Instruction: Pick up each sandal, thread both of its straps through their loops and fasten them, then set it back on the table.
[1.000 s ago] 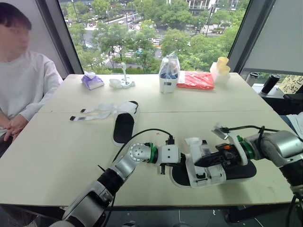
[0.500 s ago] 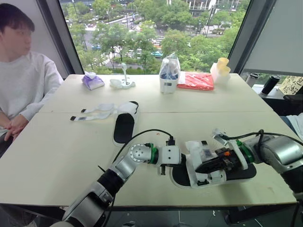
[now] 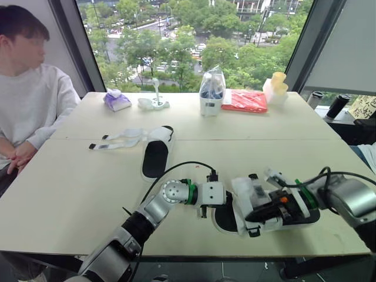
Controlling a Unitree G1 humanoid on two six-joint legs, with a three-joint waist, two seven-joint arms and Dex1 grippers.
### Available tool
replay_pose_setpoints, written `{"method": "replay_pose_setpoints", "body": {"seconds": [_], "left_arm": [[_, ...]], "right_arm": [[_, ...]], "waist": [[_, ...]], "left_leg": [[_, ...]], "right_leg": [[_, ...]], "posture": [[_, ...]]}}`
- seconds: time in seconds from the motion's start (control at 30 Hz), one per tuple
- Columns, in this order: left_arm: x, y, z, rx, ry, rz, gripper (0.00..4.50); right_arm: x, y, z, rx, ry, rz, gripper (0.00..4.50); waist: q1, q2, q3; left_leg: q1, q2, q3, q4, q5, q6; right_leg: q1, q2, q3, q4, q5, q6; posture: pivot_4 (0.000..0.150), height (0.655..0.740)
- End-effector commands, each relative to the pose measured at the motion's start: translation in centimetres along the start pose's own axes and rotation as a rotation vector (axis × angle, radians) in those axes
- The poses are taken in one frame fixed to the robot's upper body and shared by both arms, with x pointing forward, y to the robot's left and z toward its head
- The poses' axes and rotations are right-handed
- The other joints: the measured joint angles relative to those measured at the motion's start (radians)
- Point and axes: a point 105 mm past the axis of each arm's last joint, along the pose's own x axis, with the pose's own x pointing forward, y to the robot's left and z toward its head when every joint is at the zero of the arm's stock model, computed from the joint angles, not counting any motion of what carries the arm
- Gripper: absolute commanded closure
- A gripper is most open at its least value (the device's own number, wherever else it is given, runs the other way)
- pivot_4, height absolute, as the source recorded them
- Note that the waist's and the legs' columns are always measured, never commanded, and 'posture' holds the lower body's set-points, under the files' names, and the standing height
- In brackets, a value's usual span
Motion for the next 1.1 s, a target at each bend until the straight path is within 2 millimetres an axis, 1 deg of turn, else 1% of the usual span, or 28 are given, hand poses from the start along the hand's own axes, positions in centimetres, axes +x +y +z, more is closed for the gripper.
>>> {"method": "replay_pose_setpoints", "body": {"seconds": [0.03,0.07,0.1,0.13,0.17,0.23,0.3,0.33,0.37,0.43,0.5,0.6,0.7,0.8,0.97,1.03,1.1], "left_arm": [[-0.7,-0.9,-3.5,-0.059,0.137,-0.005,3.39],[-0.6,-0.9,-3.5,-0.057,0.137,-0.007,3.39],[-0.6,-0.8,-3.4,-0.053,0.136,-0.008,3.39],[-0.5,-0.7,-3.4,-0.045,0.137,-0.007,3.39],[-0.4,-0.6,-3.4,-0.037,0.139,-0.004,3.39],[-0.4,-0.3,-3.6,-0.021,0.144,0.001,3.39],[-0.4,0.0,-3.7,-0.005,0.149,0.009,3.39],[-0.4,0.3,-3.6,0.000,0.145,0.015,3.39],[-0.3,0.4,-3.6,0.002,0.142,0.019,3.39],[-0.1,0.8,-3.4,0.018,0.129,0.025,3.39],[0.0,1.0,-3.4,0.033,0.124,0.030,3.39],[0.3,1.2,-3.2,0.048,0.114,0.019,3.39],[0.5,1.1,-3.1,0.049,0.106,0.003,3.39],[0.6,0.9,-3.2,0.044,0.102,-0.006,3.39],[0.6,0.5,-3.2,0.034,0.096,-0.018,3.39],[0.5,0.4,-3.2,0.029,0.095,-0.020,3.39],[0.5,0.2,-3.3,0.025,0.095,-0.022,3.39]], "right_arm": [[0.4,0.5,0.3,-0.001,-0.046,-0.006,3.67],[0.3,0.6,0.6,0.001,-0.069,-0.013,3.21],[-0.1,0.0,1.1,0.011,-0.110,-0.062,2.76],[-0.8,-0.4,1.9,0.019,-0.162,-0.116,2.23],[-1.7,-0.4,2.5,0.026,-0.217,-0.153,1.77],[-3.1,0.1,3.0,0.044,-0.293,-0.192,1.77],[-4.0,1.6,2.7,0.073,-0.342,-0.190,1.77],[-4.1,2.6,2.2,0.098,-0.366,-0.170,1.77],[-4.1,3.4,2.0,0.114,-0.379,-0.156,1.77],[-3.0,5.2,-0.1,0.178,-0.360,-0.133,1.77],[-2.2,6.0,-1.5,0.219,-0.340,-0.143,1.77],[-0.6,5.7,-3.0,0.260,-0.353,-0.202,1.77],[0.7,5.3,-3.8,0.268,-0.338,-0.245,1.77],[1.4,4.7,-4.1,0.263,-0.342,-0.282,1.77],[1.7,3.9,-4.7,0.262,-0.329,-0.330,1.77],[1.5,3.6,-5.1,0.268,-0.314,-0.346,1.77],[1.0,3.3,-5.2,0.274,-0.325,-0.357,1.77]], "waist": [[0.003,0.000,0.000],[0.004,0.000,0.000],[0.004,-0.001,0.000],[0.005,-0.001,-0.001],[0.008,-0.001,0.000],[0.010,-0.001,0.000],[0.019,-0.001,0.000],[0.020,-0.001,0.000],[0.018,-0.001,0.000],[0.017,-0.001,-0.001],[0.015,-0.002,-0.001],[0.009,-0.002,-0.001],[0.010,-0.001,-0.001],[0.011,-0.002,-0.001],[0.012,-0.002,-0.001],[0.011,-0.002,-0.001],[0.011,-0.002,-0.001]], "left_leg": [[0.000,0.000,0.000,0.000,0.000,0.000],[0.000,0.000,0.000,0.000,0.000,0.000],[0.000,0.000,0.000,0.000,0.000,0.000],[0.001,0.001,0.000,0.000,0.000,0.000],[0.001,0.001,0.000,0.000,0.000,0.000],[0.001,0.001,0.000,0.001,0.000,0.000],[0.000,0.000,0.000,0.001,0.000,0.000],[-0.001,0.000,-0.001,0.001,0.000,0.000],[-0.001,0.000,-0.001,0.000,0.000,0.000],[-0.001,0.000,0.000,0.000,0.000,0.000],[0.000,0.001,0.000,0.000,0.000,0.000],[0.001,0.001,0.001,0.002,0.000,0.000],[0.002,0.001,0.002,0.005,0.000,0.000],[0.001,0.001,0.002,0.005,0.000,0.000],[-0.001,0.000,0.002,0.005,0.000,0.001],[-0.001,0.000,0.002,0.005,0.000,0.001],[-0.001,0.000,0.002,0.005,0.000,0.001]], "right_leg": [[0.000,0.000,0.000,0.000,0.000,0.000],[0.000,0.000,0.000,0.000,0.000,0.000],[0.000,0.000,0.000,0.000,0.000,0.000],[0.000,0.001,0.000,0.000,0.000,0.000],[0.000,0.001,0.000,0.000,0.000,-0.001],[0.000,0.001,0.001,0.000,0.000,-0.001],[0.000,0.000,0.000,0.000,0.000,-0.001],[0.000,0.000,0.000,-0.001,0.000,-0.001],[0.000,0.000,0.000,-0.001,0.000,-0.001],[0.000,0.000,0.000,-0.001,0.000,-0.001],[0.001,0.000,0.000,-0.001,0.000,0.000],[0.003,0.000,0.001,0.000,-0.001,0.000],[0.004,0.000,0.001,-0.001,-0.002,0.002],[0.004,-0.001,0.001,-0.001,-0.002,0.002],[0.003,-0.001,0.000,-0.001,0.001,0.002],[0.003,-0.001,0.000,-0.001,0.001,0.002],[0.003,-0.001,0.000,-0.001,0.000,0.002]], "posture": [[0.150,0.7400],[0.150,0.7400],[0.150,0.7400],[0.150,0.7400],[0.150,0.7400],[0.150,0.7400],[0.150,0.7400],[0.150,0.7400],[0.150,0.7400],[0.150,0.7400],[0.150,0.7400],[0.150,0.7400],[0.150,0.7400],[0.150,0.7400],[0.150,0.7400],[0.150,0.7400],[0.150,0.7400]]}}
